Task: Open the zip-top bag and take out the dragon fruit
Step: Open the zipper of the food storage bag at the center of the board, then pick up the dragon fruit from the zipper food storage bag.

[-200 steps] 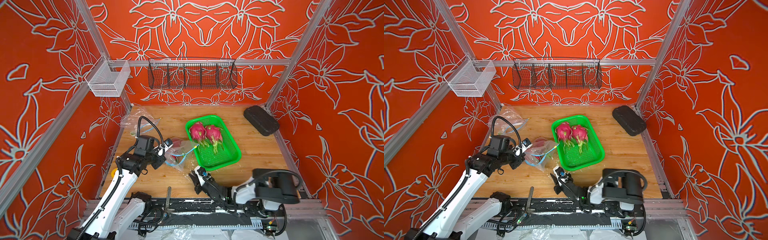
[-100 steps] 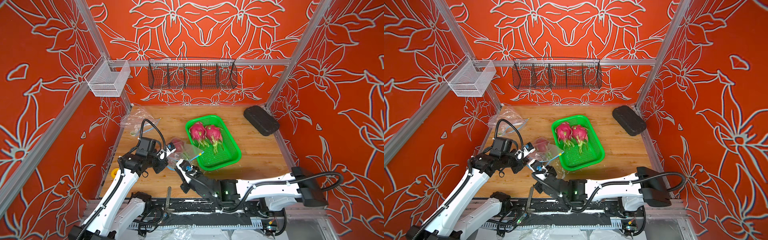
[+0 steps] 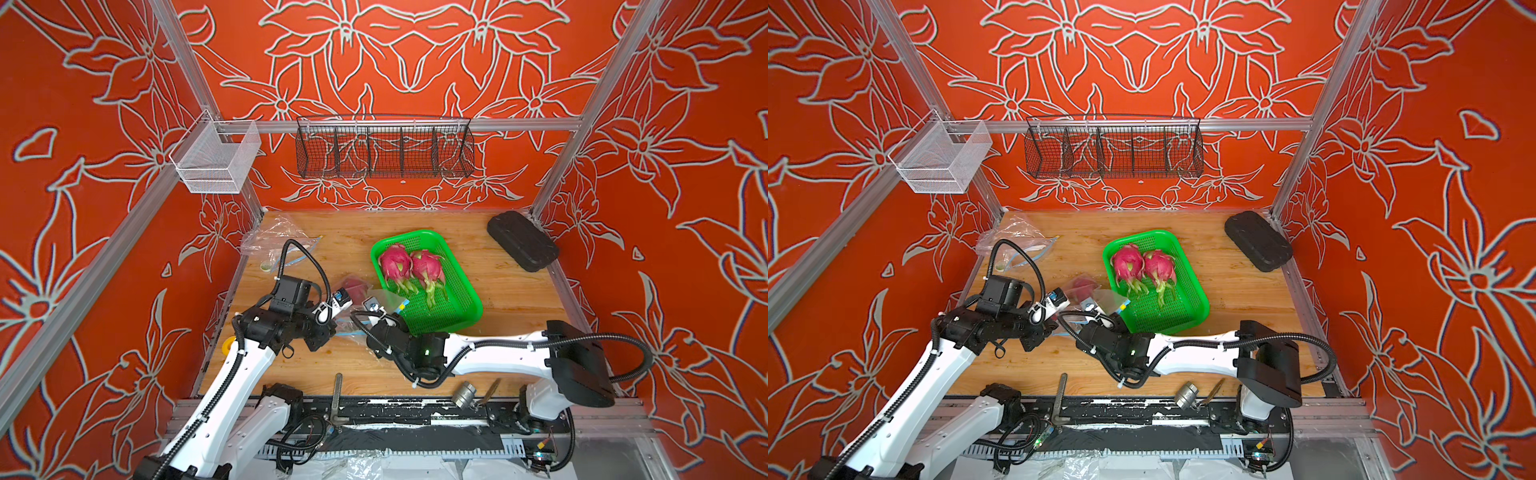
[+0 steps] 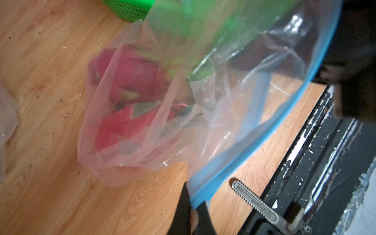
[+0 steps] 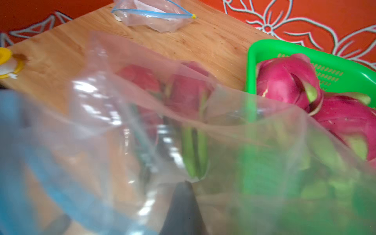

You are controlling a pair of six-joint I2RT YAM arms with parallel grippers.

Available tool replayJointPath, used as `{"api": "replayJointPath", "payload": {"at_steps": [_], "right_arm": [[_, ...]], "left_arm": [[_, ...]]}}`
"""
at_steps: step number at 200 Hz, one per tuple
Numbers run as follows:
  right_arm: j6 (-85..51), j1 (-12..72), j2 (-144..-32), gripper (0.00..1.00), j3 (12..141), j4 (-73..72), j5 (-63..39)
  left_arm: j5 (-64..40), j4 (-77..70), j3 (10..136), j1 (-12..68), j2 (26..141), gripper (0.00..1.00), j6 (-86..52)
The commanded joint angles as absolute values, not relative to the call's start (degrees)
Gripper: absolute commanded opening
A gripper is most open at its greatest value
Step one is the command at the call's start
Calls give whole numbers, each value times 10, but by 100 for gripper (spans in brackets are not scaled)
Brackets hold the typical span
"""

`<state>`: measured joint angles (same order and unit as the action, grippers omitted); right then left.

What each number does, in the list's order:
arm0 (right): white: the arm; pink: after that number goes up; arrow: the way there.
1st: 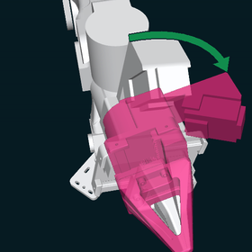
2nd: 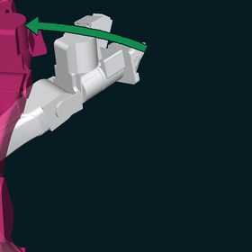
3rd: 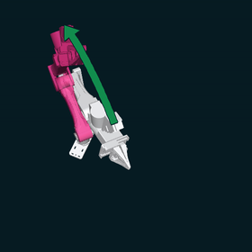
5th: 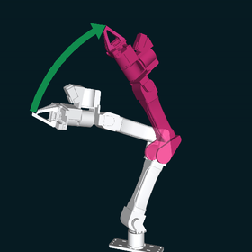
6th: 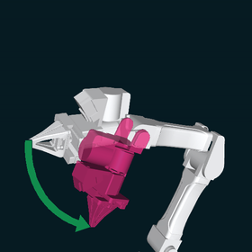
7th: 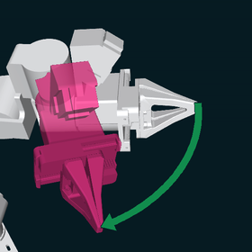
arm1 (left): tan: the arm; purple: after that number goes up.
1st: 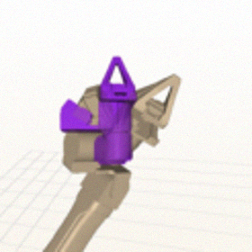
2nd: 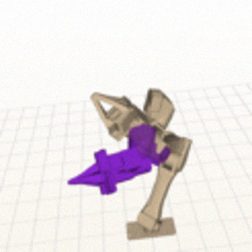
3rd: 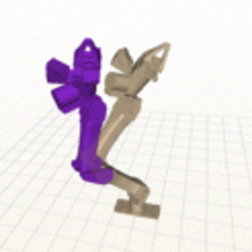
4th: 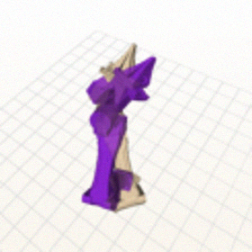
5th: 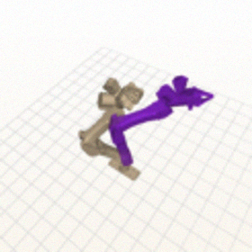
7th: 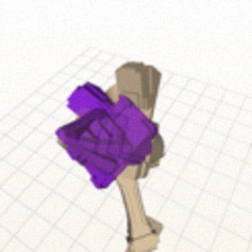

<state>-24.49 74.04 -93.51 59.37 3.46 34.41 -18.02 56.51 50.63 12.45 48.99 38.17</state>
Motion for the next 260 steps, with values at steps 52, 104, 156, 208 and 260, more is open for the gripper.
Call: {"api": "replayJointPath", "payload": {"at_steps": [52,104,156,208,260], "right_arm": [[-205,743,-929,24,613,-1,275],[-193,705,-998,49,636,-59,170],[-193,676,-1056,62,640,-70,73],[-198,665,-1107,60,631,-140,51],[-217,649,-1155,39,640,-204,-9]], "left_arm": [[-269,667,557,126,477,6,413],[-198,696,606,103,480,71,438],[-283,680,655,-213,622,71,579],[-253,527,540,-228,724,74,609],[-219,417,529,-204,865,75,581]]}}
